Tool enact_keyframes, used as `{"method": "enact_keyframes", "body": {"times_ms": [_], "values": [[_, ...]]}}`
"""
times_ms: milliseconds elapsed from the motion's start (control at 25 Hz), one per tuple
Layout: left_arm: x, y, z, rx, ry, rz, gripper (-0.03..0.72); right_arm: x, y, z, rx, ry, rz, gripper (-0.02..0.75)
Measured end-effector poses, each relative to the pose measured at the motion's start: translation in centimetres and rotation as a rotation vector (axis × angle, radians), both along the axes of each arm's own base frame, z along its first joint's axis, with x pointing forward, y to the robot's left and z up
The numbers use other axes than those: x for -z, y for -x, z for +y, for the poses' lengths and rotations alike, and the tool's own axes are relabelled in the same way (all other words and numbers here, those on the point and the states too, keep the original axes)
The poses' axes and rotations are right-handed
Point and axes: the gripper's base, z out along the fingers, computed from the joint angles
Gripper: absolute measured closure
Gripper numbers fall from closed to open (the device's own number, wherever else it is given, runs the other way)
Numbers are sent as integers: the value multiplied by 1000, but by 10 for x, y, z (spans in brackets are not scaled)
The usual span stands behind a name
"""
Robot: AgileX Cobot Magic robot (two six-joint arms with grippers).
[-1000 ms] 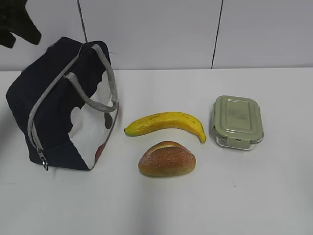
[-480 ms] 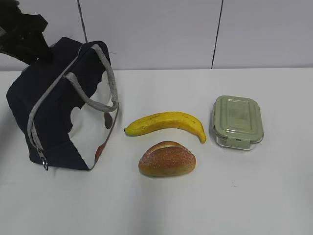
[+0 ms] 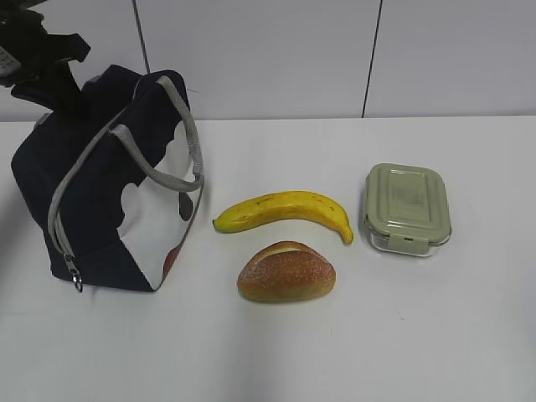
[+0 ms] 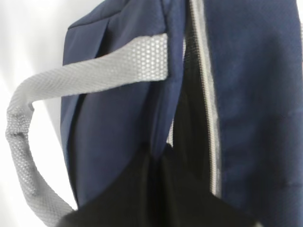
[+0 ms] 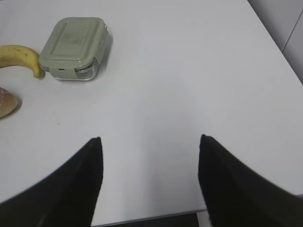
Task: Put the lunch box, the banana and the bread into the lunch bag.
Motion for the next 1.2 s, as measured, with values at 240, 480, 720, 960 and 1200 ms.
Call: {"method": "enact_keyframes", "body": {"times_ms": [240,480,720,960,1200], "values": [[-2,1,-5,3,63,16,691,0,0,0,0,0,0,268],[-4,2,-8,2,101,19,691,0,0,0,0,0,0,268],[-4,2,-9,3,112,23,691,0,0,0,0,0,0,268],[-4,2,-9,4,114,25,691,0,0,1,-9,-12,-2,268],[-4,2,-9,4,114,26,691,-5,-2,2,-14,-20,5,268]]}}
